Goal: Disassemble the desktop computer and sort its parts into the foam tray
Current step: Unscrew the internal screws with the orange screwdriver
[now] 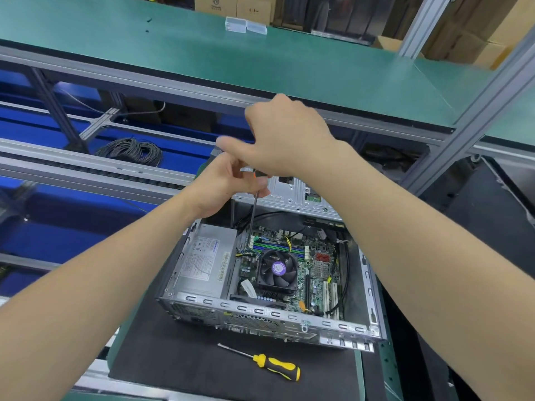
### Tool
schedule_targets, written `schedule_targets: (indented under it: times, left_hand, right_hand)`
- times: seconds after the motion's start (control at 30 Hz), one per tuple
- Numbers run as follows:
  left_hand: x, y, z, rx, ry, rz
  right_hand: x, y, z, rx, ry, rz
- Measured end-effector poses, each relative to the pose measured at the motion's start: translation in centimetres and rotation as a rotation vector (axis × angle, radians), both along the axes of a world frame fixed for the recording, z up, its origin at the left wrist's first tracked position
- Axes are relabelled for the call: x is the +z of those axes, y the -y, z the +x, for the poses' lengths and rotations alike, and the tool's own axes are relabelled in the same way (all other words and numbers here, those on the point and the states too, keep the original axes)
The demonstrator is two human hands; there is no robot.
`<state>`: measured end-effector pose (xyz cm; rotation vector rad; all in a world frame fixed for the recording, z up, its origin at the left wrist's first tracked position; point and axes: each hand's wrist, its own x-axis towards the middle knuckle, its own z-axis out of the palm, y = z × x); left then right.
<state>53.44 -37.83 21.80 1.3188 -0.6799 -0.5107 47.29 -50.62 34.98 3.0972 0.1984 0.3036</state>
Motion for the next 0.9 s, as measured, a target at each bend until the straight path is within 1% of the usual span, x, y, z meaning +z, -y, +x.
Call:
schedule_targets:
  times: [0.07,0.13,0.23,0.3,0.43,0.53,0.63,0.7,0.77,0.83,0.9]
  left_hand:
    - [-0.2,0.8,-0.6,0.083,0.051,-0.036]
    - [-0.7,1.5,-1.1,0.148,0.064,-0.085]
    - [-1.0,1.9,-1.6,0.187,0.023,-0.102]
    - [-0.8,1.6,-1.3,0.117,0.031,-0.089]
    - [-0.4,-0.2,-0.4,-0.126,0.013,-0.033]
    - [-0.3,-1.2,0.5,-0.26,-0.021,0.003]
    - [-0.3,-1.6,1.0,-0.297,-0.025,0.015]
    - [-0.6,-1.6,1.1,-0.267,-0.014,0.01]
    - [-0.9,-1.3,1.1,-0.19,-0.004,-0.009]
    - [-1.0,-0.8,0.9,-0.064,0.027,-0.015]
    - [-1.2,-0.2,0.8,0.07,0.094,0.009]
  right_hand:
    - [0.0,-0.7,0.1,-0.114,0.039,-0.008]
    - [0.1,-0.9,0.4,-0.186,0.007,0.043]
    - [0.4,-0.6,0.8,-0.135,-0.078,0.043]
    - [0.6,-0.3,0.9,-0.048,-0.136,0.006]
    - [1.8,0.5,0.2,0.141,-0.245,-0.028]
    - [2.4,0.9,-0.3,0.201,-0.312,-0.029]
    - [2.6,0.8,-0.4,0.225,-0.359,-0.02]
    - [2.6,1.0,-0.5,0.245,-0.382,0.044]
    - [2.2,1.1,-0.4,0.257,-0.374,0.153]
    - [1.2,1.1,-0.1,0.252,-0.273,0.259]
    - [-0.3,1.1,0.2,0.199,-0.125,0.326]
